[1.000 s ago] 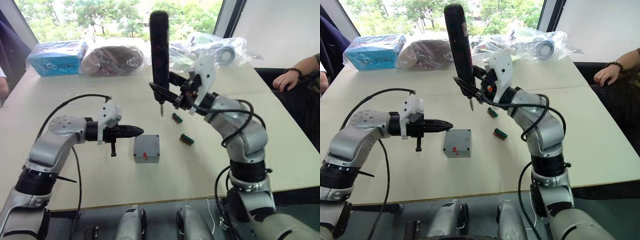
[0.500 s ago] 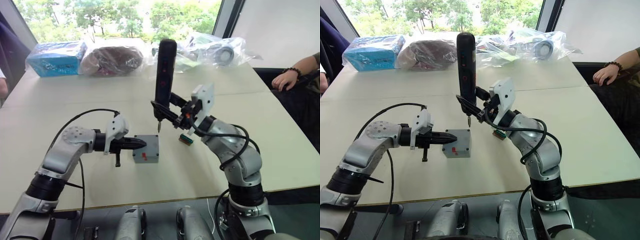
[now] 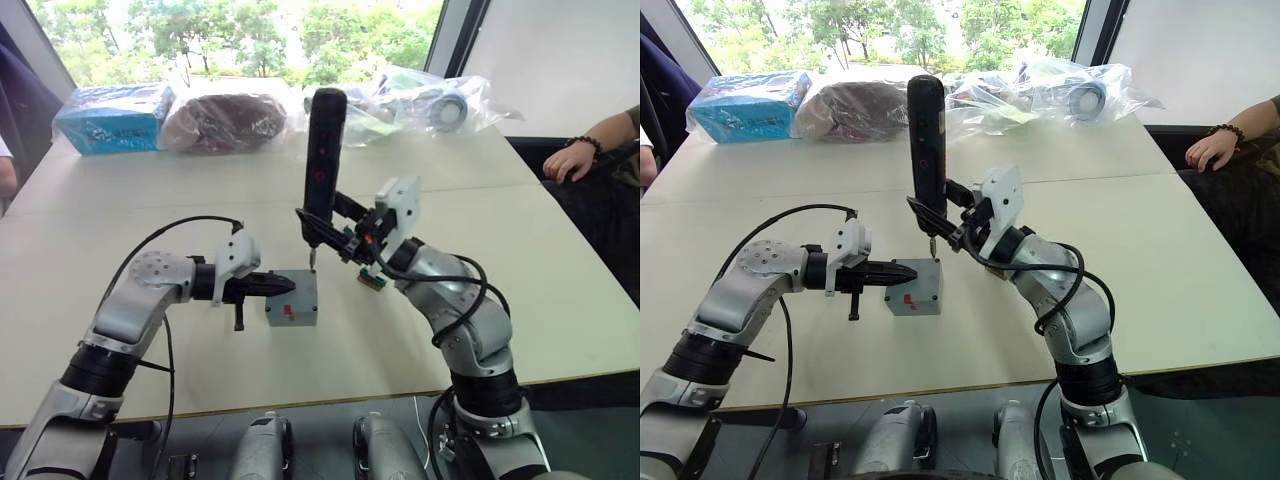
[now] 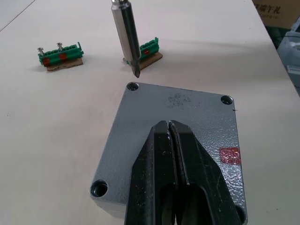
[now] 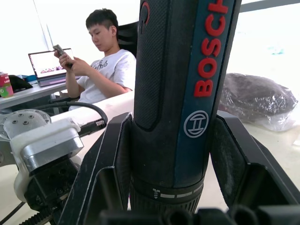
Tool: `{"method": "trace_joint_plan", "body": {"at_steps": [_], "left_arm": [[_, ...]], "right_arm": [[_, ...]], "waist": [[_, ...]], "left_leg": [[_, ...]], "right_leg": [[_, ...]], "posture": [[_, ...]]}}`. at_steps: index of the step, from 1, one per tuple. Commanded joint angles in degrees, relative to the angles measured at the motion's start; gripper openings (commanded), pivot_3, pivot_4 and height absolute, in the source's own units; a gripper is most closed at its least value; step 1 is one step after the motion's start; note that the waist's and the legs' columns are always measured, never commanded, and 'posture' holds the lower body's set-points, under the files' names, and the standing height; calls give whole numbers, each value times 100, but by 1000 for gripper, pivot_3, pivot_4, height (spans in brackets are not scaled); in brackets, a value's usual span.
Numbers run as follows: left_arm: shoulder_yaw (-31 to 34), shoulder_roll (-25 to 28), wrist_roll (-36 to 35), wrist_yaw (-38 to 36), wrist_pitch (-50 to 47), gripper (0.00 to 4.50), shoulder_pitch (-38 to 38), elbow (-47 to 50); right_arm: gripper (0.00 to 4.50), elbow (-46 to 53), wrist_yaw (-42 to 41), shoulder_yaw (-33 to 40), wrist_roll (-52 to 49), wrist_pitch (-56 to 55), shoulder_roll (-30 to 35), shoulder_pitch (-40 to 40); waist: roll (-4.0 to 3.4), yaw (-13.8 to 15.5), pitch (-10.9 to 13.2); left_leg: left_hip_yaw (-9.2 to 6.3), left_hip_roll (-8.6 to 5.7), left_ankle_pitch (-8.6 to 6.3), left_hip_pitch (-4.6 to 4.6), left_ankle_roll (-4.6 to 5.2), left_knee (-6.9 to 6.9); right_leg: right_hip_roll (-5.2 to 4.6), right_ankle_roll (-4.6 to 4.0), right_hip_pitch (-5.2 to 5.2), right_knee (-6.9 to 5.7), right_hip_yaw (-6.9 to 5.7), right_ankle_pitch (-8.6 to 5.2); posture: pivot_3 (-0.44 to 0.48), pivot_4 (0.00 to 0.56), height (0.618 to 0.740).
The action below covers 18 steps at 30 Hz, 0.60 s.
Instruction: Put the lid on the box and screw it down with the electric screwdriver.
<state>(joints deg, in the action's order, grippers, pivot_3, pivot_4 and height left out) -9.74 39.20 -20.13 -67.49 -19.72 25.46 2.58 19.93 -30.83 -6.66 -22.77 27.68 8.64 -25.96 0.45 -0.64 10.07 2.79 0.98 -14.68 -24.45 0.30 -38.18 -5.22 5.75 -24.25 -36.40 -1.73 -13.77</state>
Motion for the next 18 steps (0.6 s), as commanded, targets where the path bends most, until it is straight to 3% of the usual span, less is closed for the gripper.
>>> {"method": "trace_joint_plan", "body": {"at_steps": [1,18], "left_arm": [[-77,58,104,-23,-161,0,-63,3],[-25,191,73,-55,-310,0,-176,193]], "right_arm": [[1836,58,-58,-26,-2,-366,-55,-82],[1836,-368,-315,-223,281,-941,144,183]], "waist": [[0,-2,0],[1,-6,-1]], "left_leg": [[0,0,0,0,0,0],[0,0,0,4,0,0]], "right_leg": [[0,0,0,0,0,0],[0,0,3,0,1,0]], "posture": [[0,150,740],[0,150,740]]}}
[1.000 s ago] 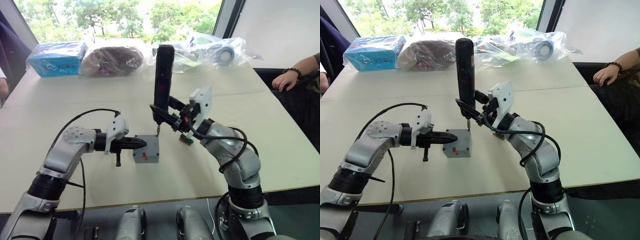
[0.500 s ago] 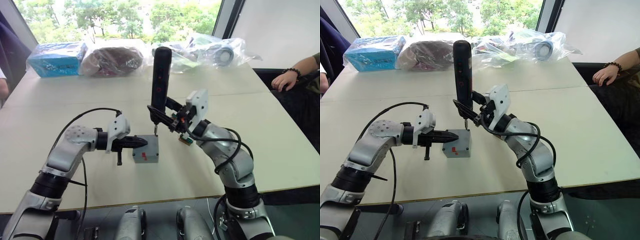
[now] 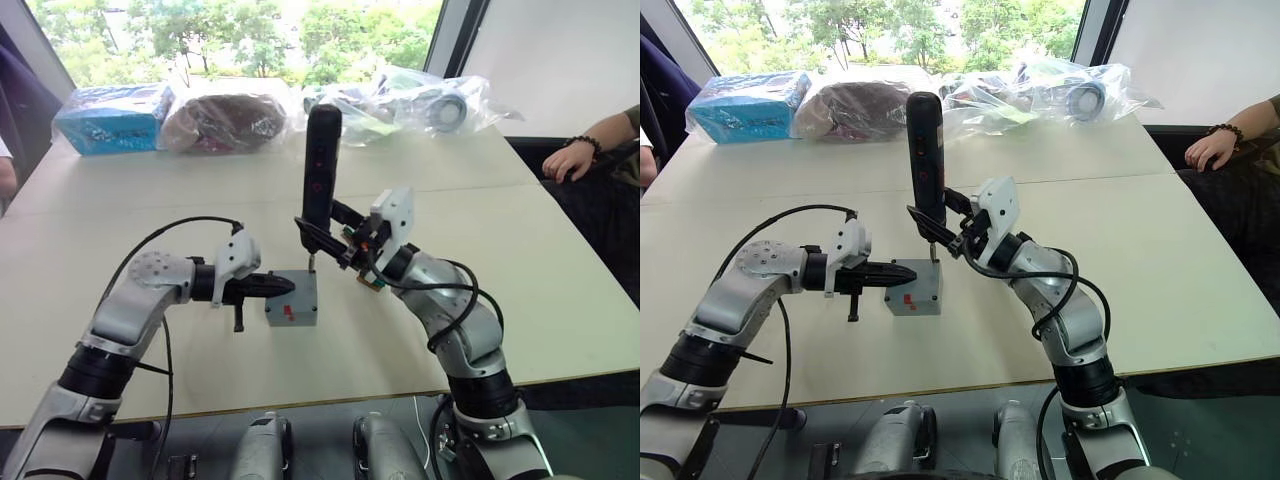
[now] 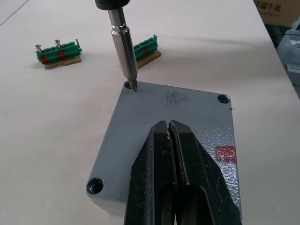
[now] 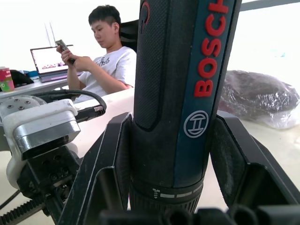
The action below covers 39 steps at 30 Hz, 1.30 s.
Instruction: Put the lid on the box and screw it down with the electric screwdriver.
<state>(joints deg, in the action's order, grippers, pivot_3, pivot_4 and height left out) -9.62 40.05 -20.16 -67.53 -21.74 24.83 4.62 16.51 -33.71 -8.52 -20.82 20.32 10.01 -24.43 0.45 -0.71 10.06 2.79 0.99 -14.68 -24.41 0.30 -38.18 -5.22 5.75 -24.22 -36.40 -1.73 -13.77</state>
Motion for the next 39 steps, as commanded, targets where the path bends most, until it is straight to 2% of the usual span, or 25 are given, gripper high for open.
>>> {"method": "trace_joint_plan", "body": {"at_steps": [1,11,30,39], "left_arm": [[-34,116,74,-58,-117,0,-116,-1],[-38,133,79,-74,-141,0,-109,7],[-82,91,123,-26,-130,0,-111,-40],[-88,63,170,30,-108,0,-146,-98]], "right_arm": [[1836,-59,-21,-39,100,-249,-1,16],[1836,-304,-75,62,150,-487,115,-148],[1836,-89,-478,-269,-155,344,364,118],[1836,-471,-536,-517,89,313,367,235]], "waist": [[1,0,-1],[0,4,-3],[2,4,-7],[9,-9,-20]], "left_leg": [[0,0,0,1,0,0],[0,0,0,5,0,0],[-1,1,0,16,0,0],[0,10,-7,103,9,21]], "right_leg": [[0,0,1,0,0,0],[0,0,6,0,0,0],[0,-1,18,1,0,0],[1,-26,101,21,-1,-17]], "posture": [[0,150,740],[0,150,740],[0,150,740],[0,150,740]]}}
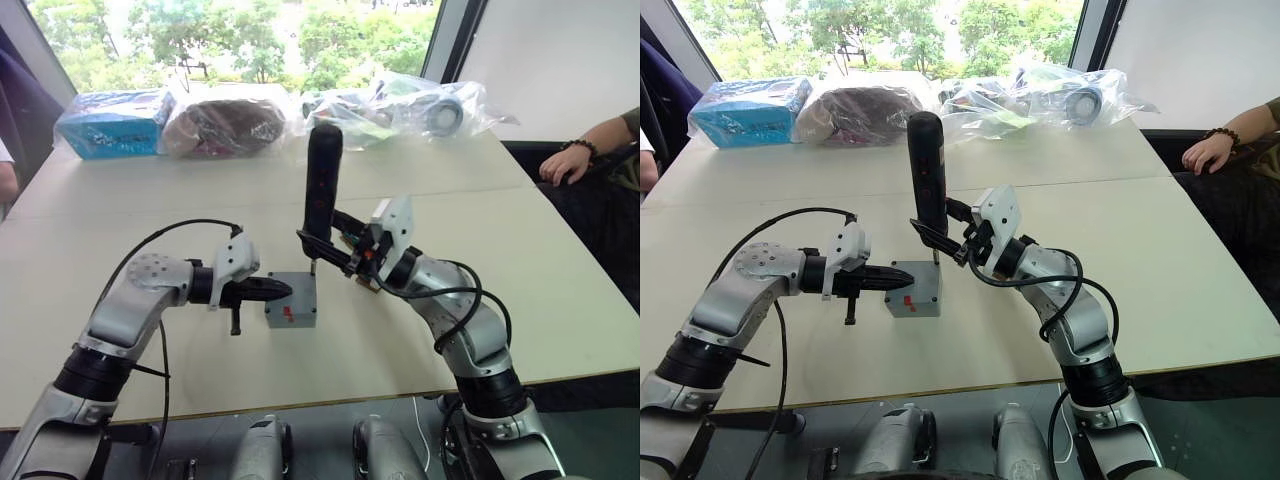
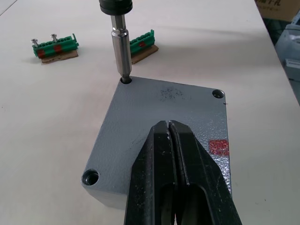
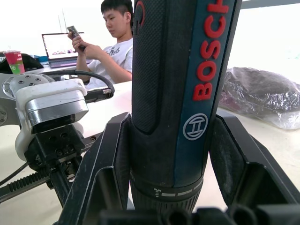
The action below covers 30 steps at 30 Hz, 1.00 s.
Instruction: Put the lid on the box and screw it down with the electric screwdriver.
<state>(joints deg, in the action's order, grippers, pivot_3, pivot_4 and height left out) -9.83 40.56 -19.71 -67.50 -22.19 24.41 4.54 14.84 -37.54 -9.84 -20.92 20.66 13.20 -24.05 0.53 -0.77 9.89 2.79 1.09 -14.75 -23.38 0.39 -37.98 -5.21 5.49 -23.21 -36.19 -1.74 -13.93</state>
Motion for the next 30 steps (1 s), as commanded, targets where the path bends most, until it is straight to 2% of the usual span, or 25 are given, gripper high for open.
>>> {"method": "trace_joint_plan", "body": {"at_steps": [1,11,30], "left_arm": [[-70,9,130,32,-57,0,-109,-98],[-101,21,179,46,26,0,-196,-168],[-124,23,206,48,42,0,-258,-129]], "right_arm": [[1836,-315,-136,-390,111,317,57,190],[1836,-440,-5,-419,79,915,77,163],[1836,-645,56,-720,503,1032,272,207]], "waist": [[1,-6,-8],[0,-4,-103],[-2,-3,-221]], "left_leg": [[0,2,0,1,0,0],[4,38,-2,8,2,2],[3,46,-4,21,2,17]], "right_leg": [[1,-1,0,0,0,-1],[16,-18,3,-1,0,-10],[17,-55,4,2,-2,-31]], "posture": [[0,150,740],[0,150,740],[0,150,740]]}}
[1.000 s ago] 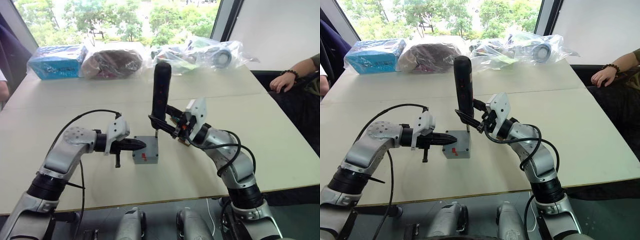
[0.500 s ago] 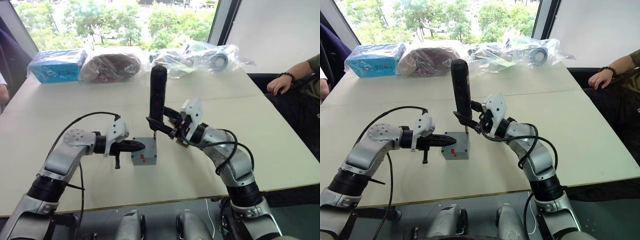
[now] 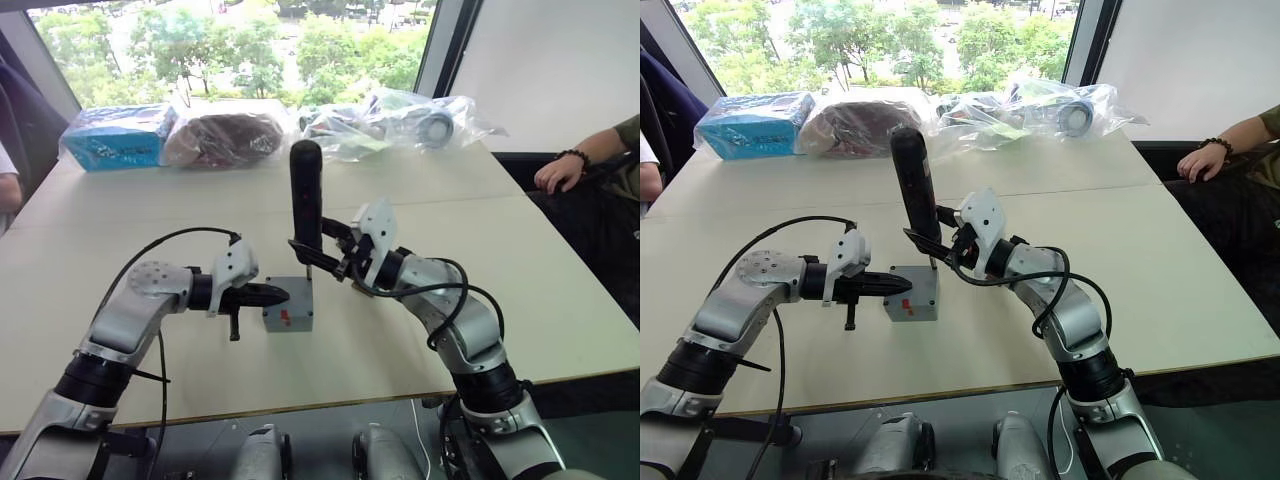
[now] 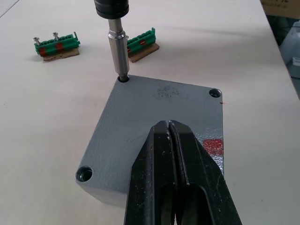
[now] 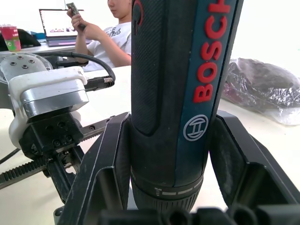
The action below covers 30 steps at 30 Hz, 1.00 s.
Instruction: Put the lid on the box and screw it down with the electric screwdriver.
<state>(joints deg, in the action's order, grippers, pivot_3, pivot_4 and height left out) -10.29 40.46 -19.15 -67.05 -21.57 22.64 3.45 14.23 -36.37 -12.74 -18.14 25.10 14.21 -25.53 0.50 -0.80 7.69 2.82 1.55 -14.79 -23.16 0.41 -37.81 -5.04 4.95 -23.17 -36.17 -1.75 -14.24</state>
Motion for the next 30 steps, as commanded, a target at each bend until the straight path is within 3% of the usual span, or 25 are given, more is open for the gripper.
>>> {"method": "trace_joint_plan", "body": {"at_steps": [1,12,19,30], "left_arm": [[-78,34,150,4,-20,0,-83,-18],[-80,24,142,20,-35,0,-97,5],[-48,24,69,26,-103,0,-100,162],[146,4,-208,76,-324,0,61,548]], "right_arm": [[1836,-579,-62,-425,218,593,173,357],[1836,-535,-32,-318,178,545,162,284],[1836,-17,248,98,-38,395,1,-192],[1836,1232,986,1610,-1415,1497,-55,-1331]], "waist": [[-1,1,-1],[-1,3,-2],[-6,10,3],[-9,13,136]], "left_leg": [[0,0,0,0,0,1],[1,-1,-1,5,-1,24],[5,-7,0,3,-2,50],[9,-15,2,-43,-4,50]], "right_leg": [[0,-1,0,1,0,0],[-23,-6,-15,15,-1,-3],[-39,-13,-17,18,-5,-6],[-49,-11,-60,17,-6,-4]], "posture": [[0,150,740],[0,150,740],[0,150,740],[0,150,740]]}}
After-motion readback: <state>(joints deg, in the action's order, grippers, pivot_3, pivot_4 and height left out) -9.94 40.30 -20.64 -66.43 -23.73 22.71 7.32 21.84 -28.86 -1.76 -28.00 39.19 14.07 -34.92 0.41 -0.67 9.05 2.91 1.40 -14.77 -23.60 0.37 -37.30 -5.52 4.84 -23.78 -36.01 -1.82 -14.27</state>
